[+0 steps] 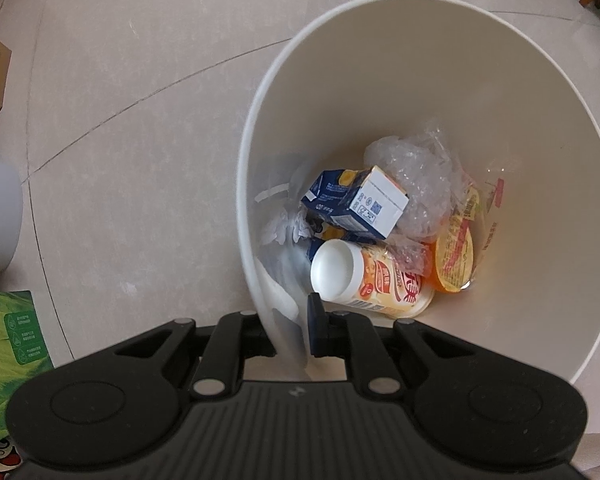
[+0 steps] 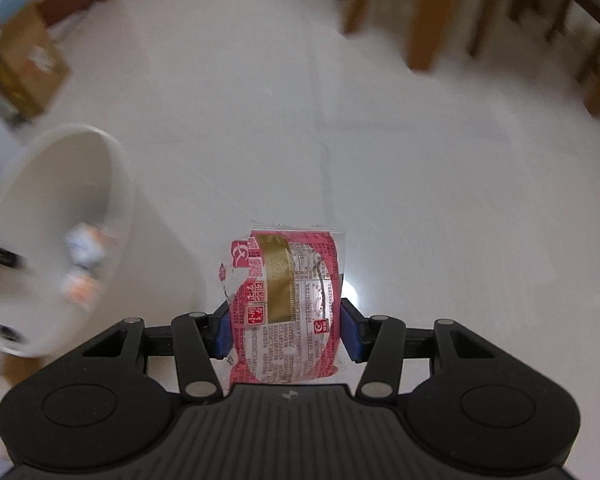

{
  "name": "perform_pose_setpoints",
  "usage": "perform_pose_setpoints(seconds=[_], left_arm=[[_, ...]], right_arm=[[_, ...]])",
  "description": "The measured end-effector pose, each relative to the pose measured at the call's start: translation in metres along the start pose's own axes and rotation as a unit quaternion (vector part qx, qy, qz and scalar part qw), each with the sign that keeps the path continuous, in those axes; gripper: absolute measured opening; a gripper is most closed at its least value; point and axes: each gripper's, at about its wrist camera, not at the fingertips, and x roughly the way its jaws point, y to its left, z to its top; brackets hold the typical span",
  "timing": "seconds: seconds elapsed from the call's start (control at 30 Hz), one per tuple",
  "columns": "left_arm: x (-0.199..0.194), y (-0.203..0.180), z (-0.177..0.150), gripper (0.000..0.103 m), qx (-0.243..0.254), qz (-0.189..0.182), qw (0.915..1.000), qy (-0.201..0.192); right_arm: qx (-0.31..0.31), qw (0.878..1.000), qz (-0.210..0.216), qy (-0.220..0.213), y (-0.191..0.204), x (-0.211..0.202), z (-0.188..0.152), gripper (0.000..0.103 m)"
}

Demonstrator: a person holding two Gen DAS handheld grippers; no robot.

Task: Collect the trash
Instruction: 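Carry the snack packet over the bin and release it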

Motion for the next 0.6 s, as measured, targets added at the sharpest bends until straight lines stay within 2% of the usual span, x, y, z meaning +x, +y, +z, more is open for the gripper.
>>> perform_pose_setpoints(seconds=[0.17, 0.4, 0.6], left_arm=[[-0.001, -0.001, 0.000, 0.010, 0.000, 0.005, 1.0000, -0.003], [-0.003, 0.000, -0.001, 0.010, 0.000, 0.001, 1.0000, -0.007], [-0.004, 0.001, 0.000, 0.010, -0.001, -0.001, 1.0000, -0.007]], right_arm=[[-0.023, 0.998, 0.058, -0.013, 0.068, -0.019, 0.033, 0.056], [-0.061, 0.994, 0.092, -0.001, 0.150, -0.012, 0.047, 0.057], [-0.059, 0.992, 0.108, 0.026, 0.169, 0.004, 0.039, 0.057]])
